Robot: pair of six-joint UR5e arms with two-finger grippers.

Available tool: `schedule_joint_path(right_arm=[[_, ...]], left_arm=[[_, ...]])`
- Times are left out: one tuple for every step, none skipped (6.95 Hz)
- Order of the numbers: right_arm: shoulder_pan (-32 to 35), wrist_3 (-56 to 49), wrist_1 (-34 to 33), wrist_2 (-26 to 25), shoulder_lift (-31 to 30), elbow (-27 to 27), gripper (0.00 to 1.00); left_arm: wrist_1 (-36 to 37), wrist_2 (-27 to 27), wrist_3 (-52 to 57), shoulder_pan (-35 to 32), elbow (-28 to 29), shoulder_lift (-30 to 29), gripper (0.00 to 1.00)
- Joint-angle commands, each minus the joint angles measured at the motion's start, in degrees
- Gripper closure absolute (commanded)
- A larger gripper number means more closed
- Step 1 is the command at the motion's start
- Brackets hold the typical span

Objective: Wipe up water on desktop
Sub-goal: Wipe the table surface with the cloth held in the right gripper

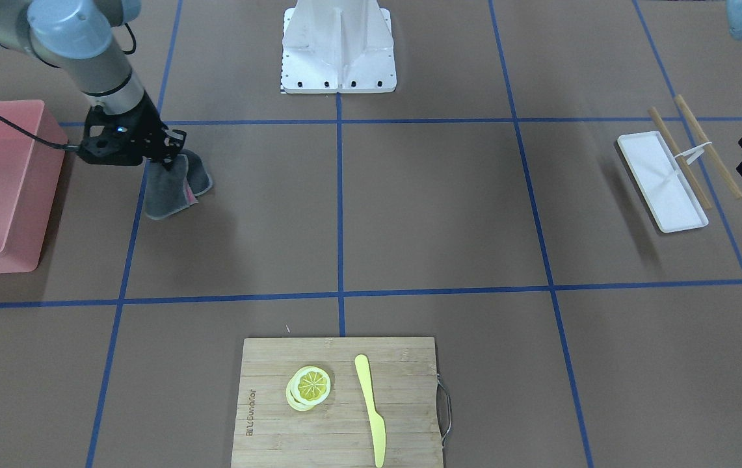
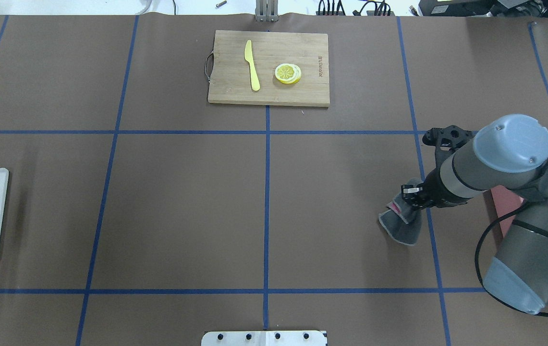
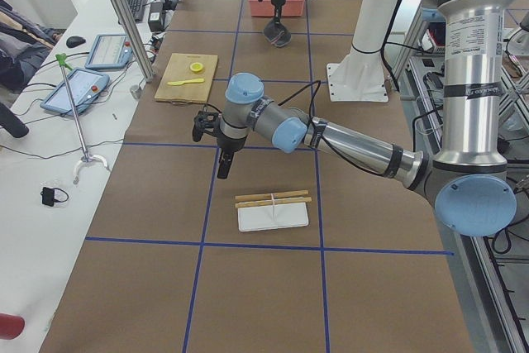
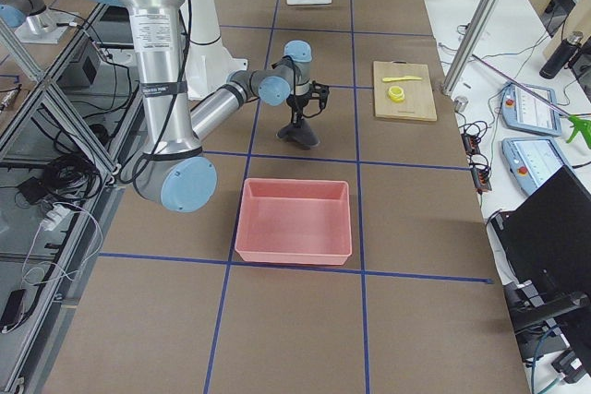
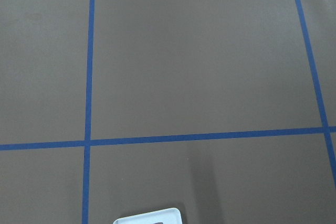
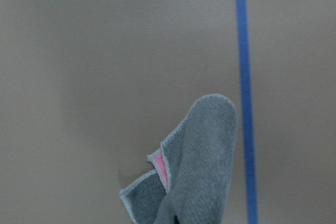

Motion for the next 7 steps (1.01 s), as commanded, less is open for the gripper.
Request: schedule_joint_path(right_arm=[[0.31,-3.26,-0.44,0.3,0.71,-0.17,1.0],[-3.7,1.01,-1.4,-0.13,4.21,-0.43,1.0],[-7.13,9.4,-1.67,-0.48,14.34,-5.74,1.0],[-10.65,16.79,-1.59,-2.31,21.57,-9.97,1.0],[-12.16,17.83,-1.59,-3.99,25.56,-11.58,1.0],[-13.05,20.62,-1.07,-4.0,29.26,-14.03,1.0],[-13.32,22.13,-1.06,-4.09,31.47,-16.67,1.0]], left_arm=[[0.01,-0.01,0.01,-0.05,0.17,0.11,0.02],[0.01,-0.01,0.01,-0.14,0.08,0.11,0.02],[0.01,-0.01,0.01,-0.14,0.17,0.11,0.02],[0.01,-0.01,0.01,-0.05,0.34,0.11,0.02],[0.01,-0.01,0.01,-0.05,0.34,0.11,0.02],[0.01,-0.1,0.01,-0.05,0.25,0.11,0.02],[0.01,-0.1,0.01,-0.05,0.17,0.11,0.02]])
